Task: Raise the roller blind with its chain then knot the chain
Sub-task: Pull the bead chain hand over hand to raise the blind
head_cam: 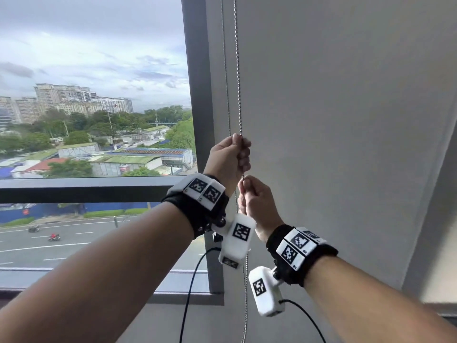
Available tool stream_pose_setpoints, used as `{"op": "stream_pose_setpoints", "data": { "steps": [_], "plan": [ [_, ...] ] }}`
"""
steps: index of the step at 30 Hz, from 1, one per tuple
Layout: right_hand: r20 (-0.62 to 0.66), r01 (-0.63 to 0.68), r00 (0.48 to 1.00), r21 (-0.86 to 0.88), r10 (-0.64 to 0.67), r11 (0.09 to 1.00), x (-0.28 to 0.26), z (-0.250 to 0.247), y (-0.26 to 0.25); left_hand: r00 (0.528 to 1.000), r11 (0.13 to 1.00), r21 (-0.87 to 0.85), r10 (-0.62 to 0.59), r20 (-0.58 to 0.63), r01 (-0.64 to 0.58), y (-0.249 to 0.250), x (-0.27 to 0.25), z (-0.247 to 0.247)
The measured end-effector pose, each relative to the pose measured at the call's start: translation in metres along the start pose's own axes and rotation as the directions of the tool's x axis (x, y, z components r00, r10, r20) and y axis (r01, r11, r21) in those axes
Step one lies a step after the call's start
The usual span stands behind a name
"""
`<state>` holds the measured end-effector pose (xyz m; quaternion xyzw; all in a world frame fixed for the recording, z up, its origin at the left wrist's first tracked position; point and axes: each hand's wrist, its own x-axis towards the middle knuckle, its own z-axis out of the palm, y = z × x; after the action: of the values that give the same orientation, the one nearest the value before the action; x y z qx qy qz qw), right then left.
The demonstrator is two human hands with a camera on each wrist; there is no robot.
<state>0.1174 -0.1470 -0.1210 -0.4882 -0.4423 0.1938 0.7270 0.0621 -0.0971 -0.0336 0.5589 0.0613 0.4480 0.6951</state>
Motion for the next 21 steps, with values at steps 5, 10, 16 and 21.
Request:
{"op": "stream_pose_setpoints", "data": {
  "steps": [5, 10, 16, 21],
  "plan": [
    [0.052, -0.031, 0.998, 0.017, 0.03, 0.999, 0.003, -0.008, -0.001, 0.994, 1.0, 0.021, 0.007, -0.105, -0.005, -0.002, -0.001, 0.009],
    [0.041, 0.07, 0.997, -0.109, -0.066, 0.992, 0.021, -0.018, -0.016, 0.995, 0.998, 0.061, -0.021, -0.096, 0.027, -0.005, -0.004, 0.001],
    [0.029, 0.185, 0.983, -0.067, -0.183, 0.98, 0.05, -0.009, -0.074, 0.992, 0.992, 0.105, -0.056, -0.109, 0.067, -0.024, -0.018, -0.012],
    [0.068, 0.222, 0.972, 0.04, -0.224, 0.974, 0.065, 0.011, -0.114, 0.985, 0.981, 0.148, -0.106, -0.136, 0.127, -0.049, -0.036, -0.022]
  ]
}}
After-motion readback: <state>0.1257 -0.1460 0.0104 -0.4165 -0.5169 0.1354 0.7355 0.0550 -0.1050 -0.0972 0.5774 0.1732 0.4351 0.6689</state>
